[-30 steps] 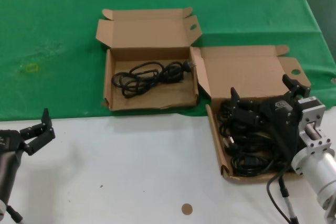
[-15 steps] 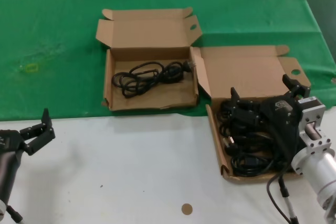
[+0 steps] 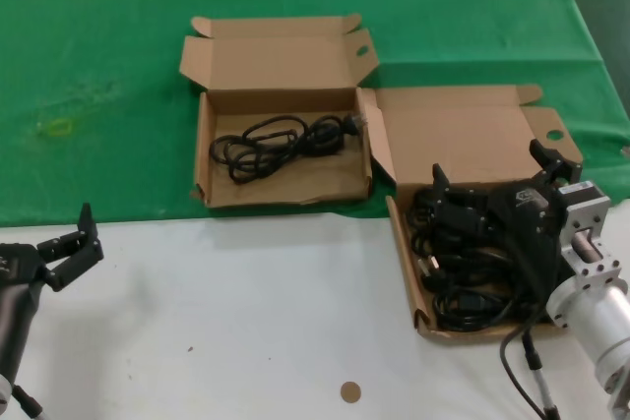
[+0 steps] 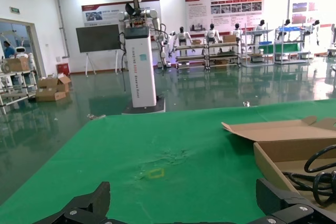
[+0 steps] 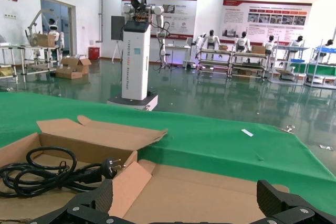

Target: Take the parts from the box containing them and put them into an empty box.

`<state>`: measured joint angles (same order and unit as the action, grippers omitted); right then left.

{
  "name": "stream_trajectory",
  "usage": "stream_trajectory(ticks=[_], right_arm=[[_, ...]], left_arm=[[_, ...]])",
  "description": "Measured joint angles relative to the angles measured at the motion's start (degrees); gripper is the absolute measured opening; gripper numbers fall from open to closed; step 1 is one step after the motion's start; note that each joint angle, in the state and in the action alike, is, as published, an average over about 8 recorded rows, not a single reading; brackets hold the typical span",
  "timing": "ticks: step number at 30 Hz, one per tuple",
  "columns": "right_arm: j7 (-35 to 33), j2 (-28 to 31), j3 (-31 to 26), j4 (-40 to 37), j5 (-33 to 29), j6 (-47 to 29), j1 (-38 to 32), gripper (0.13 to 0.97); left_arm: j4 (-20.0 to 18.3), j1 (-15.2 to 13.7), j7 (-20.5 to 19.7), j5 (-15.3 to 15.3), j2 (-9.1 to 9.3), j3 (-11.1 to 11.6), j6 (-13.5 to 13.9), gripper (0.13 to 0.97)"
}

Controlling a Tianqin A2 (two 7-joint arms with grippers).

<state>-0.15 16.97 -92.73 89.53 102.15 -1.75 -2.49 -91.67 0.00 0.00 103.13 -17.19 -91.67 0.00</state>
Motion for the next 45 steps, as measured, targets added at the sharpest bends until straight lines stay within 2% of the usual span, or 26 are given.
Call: stream_trajectory(ticks=[45], right_arm=[[0.00,0.00,0.00,0.00,0.00,0.00,0.00,0.966]], left_arm=[[0.00,0.00,0.00,0.00,0.00,0.00,0.00,0.966]])
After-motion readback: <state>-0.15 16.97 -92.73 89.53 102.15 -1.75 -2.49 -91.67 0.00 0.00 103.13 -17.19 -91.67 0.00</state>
